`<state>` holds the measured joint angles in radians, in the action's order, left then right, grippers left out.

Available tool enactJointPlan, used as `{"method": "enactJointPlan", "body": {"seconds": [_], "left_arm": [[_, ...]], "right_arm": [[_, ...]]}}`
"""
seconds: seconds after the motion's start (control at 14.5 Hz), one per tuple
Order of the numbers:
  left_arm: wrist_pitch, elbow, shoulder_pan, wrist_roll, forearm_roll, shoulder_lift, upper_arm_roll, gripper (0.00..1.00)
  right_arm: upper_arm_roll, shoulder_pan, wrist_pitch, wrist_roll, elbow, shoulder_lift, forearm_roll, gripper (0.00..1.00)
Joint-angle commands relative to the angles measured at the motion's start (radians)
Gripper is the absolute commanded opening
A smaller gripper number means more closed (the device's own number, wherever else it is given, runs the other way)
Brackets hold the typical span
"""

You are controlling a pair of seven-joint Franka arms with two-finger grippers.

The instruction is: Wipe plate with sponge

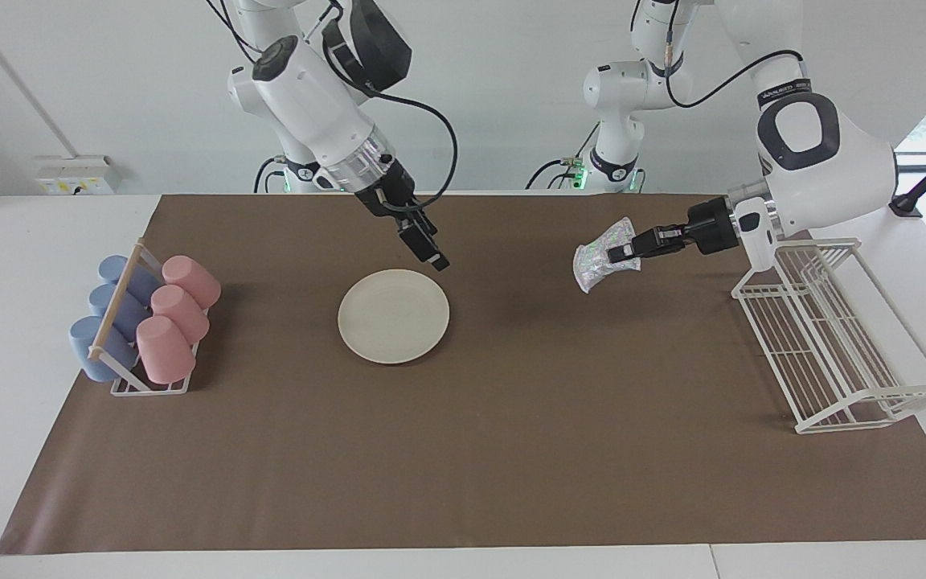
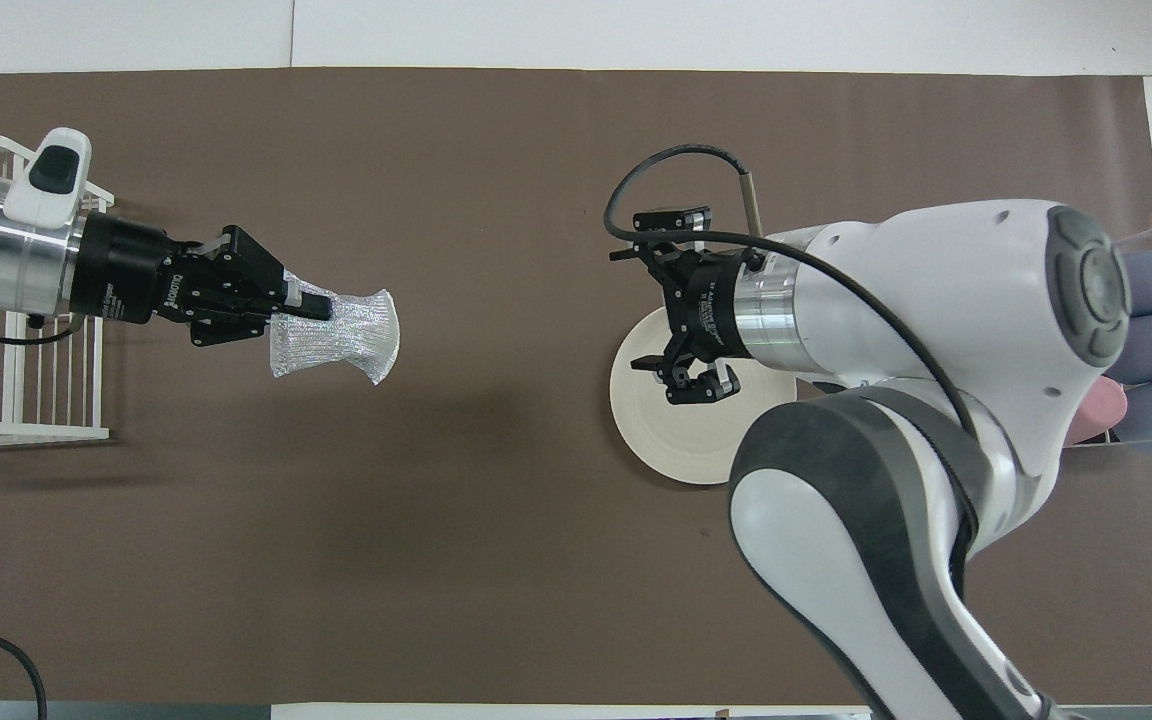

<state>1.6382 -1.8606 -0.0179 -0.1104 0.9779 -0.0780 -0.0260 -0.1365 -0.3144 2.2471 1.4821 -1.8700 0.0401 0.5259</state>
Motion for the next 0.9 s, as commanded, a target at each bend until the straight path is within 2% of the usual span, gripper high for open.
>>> {"method": "enactJointPlan", "body": {"seconds": [0.0,0.21,0.34,0.48,0.62,0.83], "left_arm": [[0.051,-0.211,0.012,0.139,0.126,0.107,-0.005,0.00],[0.057,-0.305,-0.013,0.227,0.250,0.119,-0.008,0.00],[0.125,-0.405,-0.056,0.285,0.364,0.167,-0.009,0.00],[0.169,-0.454,-0.106,0.336,0.482,0.178,-0.009,0.00],[0.160,-0.465,-0.103,0.400,0.495,0.166,-0.009,0.00],[0.140,-0.468,-0.105,0.454,0.496,0.150,-0.009,0.00]], "right_arm": [[0.002,-0.006,0.077,0.018,-0.017,0.009,0.020,1.00],[0.000,-0.061,0.108,0.161,-0.014,0.020,0.023,1.00],[0.000,-0.107,0.105,0.211,-0.014,0.033,0.023,1.00],[0.000,-0.124,0.077,0.257,-0.020,0.029,0.023,1.00],[0.000,-0.146,0.008,0.319,-0.014,0.024,0.023,1.00],[0.002,-0.170,-0.014,0.325,-0.024,0.012,0.020,1.00]]}}
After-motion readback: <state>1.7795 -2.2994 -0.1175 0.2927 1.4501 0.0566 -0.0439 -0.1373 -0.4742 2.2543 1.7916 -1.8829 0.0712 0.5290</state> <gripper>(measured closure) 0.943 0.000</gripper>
